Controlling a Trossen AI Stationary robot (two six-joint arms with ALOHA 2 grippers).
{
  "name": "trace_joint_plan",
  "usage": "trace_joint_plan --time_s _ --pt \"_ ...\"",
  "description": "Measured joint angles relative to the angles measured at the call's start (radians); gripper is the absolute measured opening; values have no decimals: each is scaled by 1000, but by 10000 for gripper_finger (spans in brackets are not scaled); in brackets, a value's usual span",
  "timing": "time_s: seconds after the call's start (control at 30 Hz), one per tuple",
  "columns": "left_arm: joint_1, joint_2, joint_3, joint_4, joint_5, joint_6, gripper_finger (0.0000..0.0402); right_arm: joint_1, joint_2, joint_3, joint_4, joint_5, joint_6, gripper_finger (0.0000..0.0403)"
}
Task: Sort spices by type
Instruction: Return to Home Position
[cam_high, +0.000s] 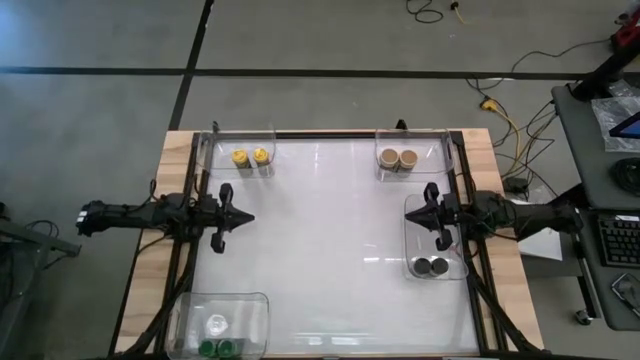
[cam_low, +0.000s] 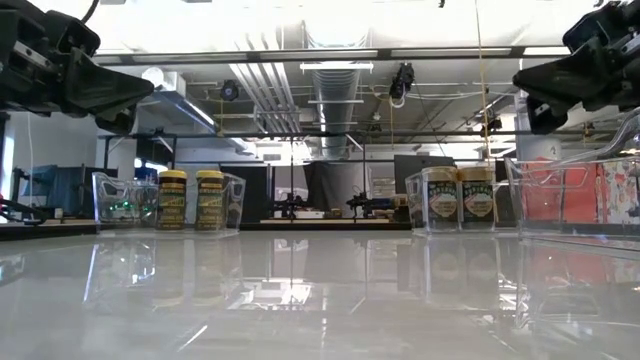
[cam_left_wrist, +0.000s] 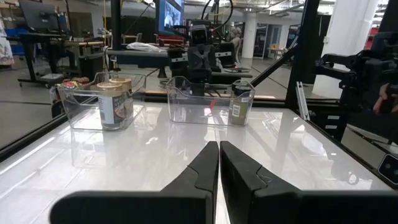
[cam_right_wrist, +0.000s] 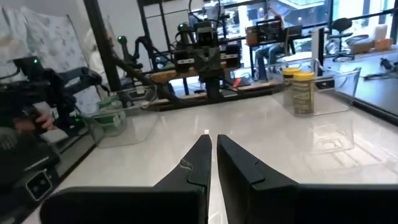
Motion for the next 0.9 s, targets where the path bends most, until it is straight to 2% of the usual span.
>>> trace_joint_plan --time_s 0.17,0.9 --pt "0 6 0 1 0 0 0 17 0 0 3 42 -59 18" --pt "0 39 -1 3 0 0 0 17 13 0 -6 35 -61 18"
